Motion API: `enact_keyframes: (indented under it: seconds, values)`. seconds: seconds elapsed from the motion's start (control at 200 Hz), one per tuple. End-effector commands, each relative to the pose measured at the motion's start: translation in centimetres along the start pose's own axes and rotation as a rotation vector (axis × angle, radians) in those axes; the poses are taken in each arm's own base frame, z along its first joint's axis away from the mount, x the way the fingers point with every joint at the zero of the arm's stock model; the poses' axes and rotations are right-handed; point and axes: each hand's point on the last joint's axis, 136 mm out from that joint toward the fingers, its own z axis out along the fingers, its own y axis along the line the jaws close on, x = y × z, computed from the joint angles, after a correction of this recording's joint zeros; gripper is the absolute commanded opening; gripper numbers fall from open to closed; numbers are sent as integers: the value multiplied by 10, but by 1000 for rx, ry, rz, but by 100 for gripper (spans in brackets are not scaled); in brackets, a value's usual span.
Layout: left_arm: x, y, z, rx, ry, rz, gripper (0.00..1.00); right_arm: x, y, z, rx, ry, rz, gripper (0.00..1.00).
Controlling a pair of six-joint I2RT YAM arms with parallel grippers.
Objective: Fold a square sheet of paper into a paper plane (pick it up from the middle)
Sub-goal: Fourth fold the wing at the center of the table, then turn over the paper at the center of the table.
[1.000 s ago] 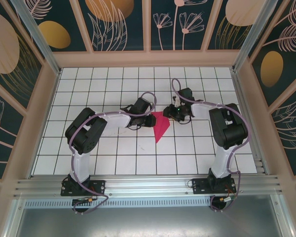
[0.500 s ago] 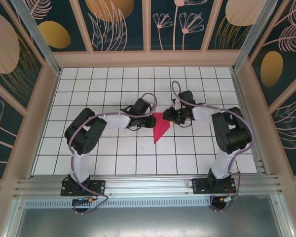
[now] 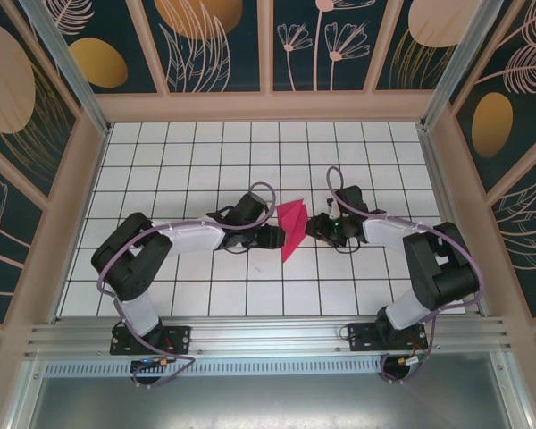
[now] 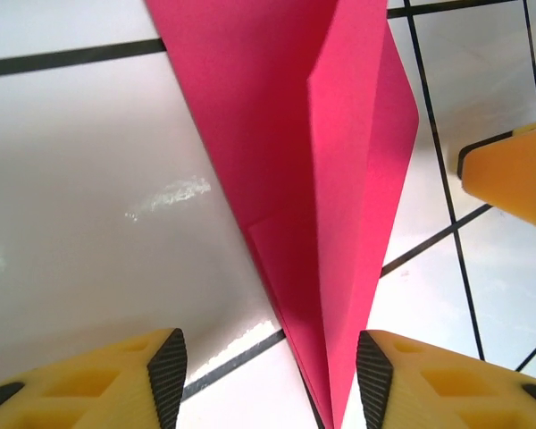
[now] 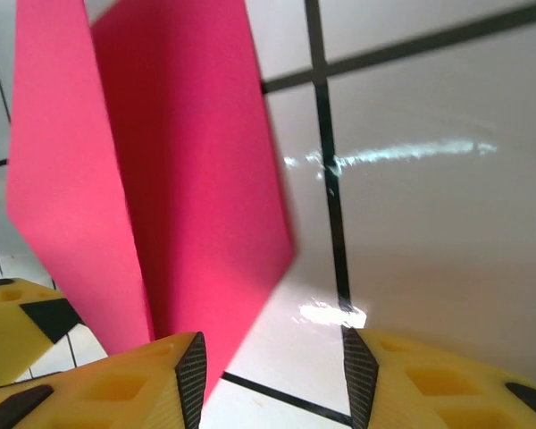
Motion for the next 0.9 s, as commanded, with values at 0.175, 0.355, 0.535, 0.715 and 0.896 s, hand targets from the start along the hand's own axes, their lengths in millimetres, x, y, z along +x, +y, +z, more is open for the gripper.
enact_keyframes:
  seconds: [0.175,0.355,0.535,0.715,0.896]
  values:
    - [-6,-19,7,69,-1,-77,58,-17,22,6,-95,-33,1,48]
    - [-14,-16,13,18,-10,-74,56,-23,26,16,-118,-20,6,48]
    - [-13,3,25,-74,1,-70,49,-25,26,18,-117,-27,13,48]
    - [-10,7,32,-93,23,-45,39,-28,26,18,-114,-36,25,48]
    - [0,8,37,-88,68,-24,32,-30,29,22,-130,-30,60,48]
